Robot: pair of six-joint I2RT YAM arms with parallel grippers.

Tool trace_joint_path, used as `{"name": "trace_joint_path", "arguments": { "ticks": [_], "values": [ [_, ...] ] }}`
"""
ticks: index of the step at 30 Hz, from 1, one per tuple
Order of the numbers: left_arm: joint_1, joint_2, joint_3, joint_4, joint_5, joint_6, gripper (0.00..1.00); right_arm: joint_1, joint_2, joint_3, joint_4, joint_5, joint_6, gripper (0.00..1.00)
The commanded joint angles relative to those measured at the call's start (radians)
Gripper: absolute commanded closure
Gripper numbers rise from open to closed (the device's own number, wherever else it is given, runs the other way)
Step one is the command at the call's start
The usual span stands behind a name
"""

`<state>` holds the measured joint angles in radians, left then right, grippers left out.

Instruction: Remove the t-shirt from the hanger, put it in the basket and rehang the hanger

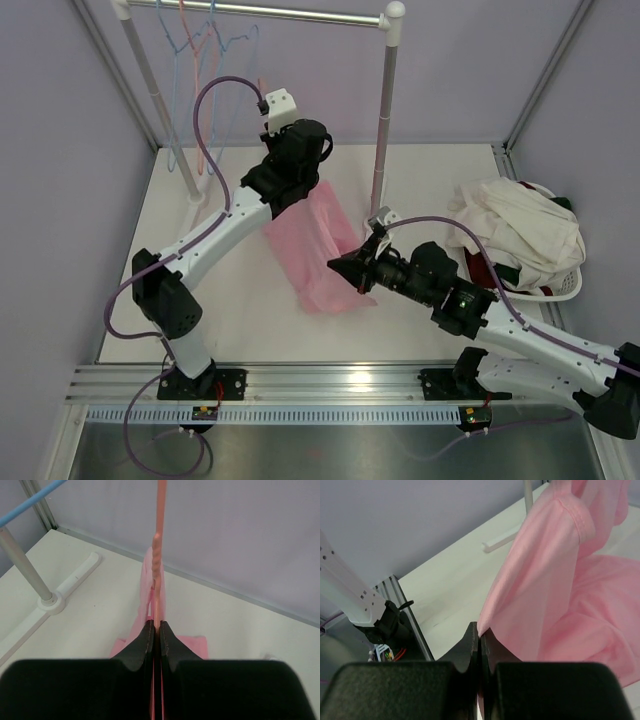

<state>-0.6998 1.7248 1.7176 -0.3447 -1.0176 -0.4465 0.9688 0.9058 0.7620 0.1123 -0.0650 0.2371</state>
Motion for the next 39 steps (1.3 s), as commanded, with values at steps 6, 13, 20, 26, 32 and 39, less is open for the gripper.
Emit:
{"name": "trace_joint_path", "arguments": {
  "ticks": [6,13,20,26,32,39],
  "values": [
    [0.022,0.016,0.157,0.144,-0.056,0.094,1.00,0.125,0.067,-0.101,0.109,0.051,0.110,1.00],
    [0.028,-0.022,0.140,0.139,-0.016,0.103,1.00,0.148,0.131,-0.098,0.151,0.065,0.116,1.00],
    [0.017,-0.255,0.036,-0.046,0.224,-0.041,1.00,0.108,0.189,-0.024,0.181,0.159,0.102,1.00],
    [0.006,-0.522,-0.120,-0.169,0.407,-0.069,1.00,0.028,0.280,0.083,0.178,0.129,0.068,1.00],
    [0.010,-0.683,-0.197,-0.318,0.660,-0.072,1.00,-0.025,0.375,0.189,0.145,0.102,0.050,1.00],
    [0.028,-0.668,-0.099,-0.525,0.935,-0.098,1.00,-0.054,0.412,0.244,0.122,0.099,0.036,1.00]
  ]
}}
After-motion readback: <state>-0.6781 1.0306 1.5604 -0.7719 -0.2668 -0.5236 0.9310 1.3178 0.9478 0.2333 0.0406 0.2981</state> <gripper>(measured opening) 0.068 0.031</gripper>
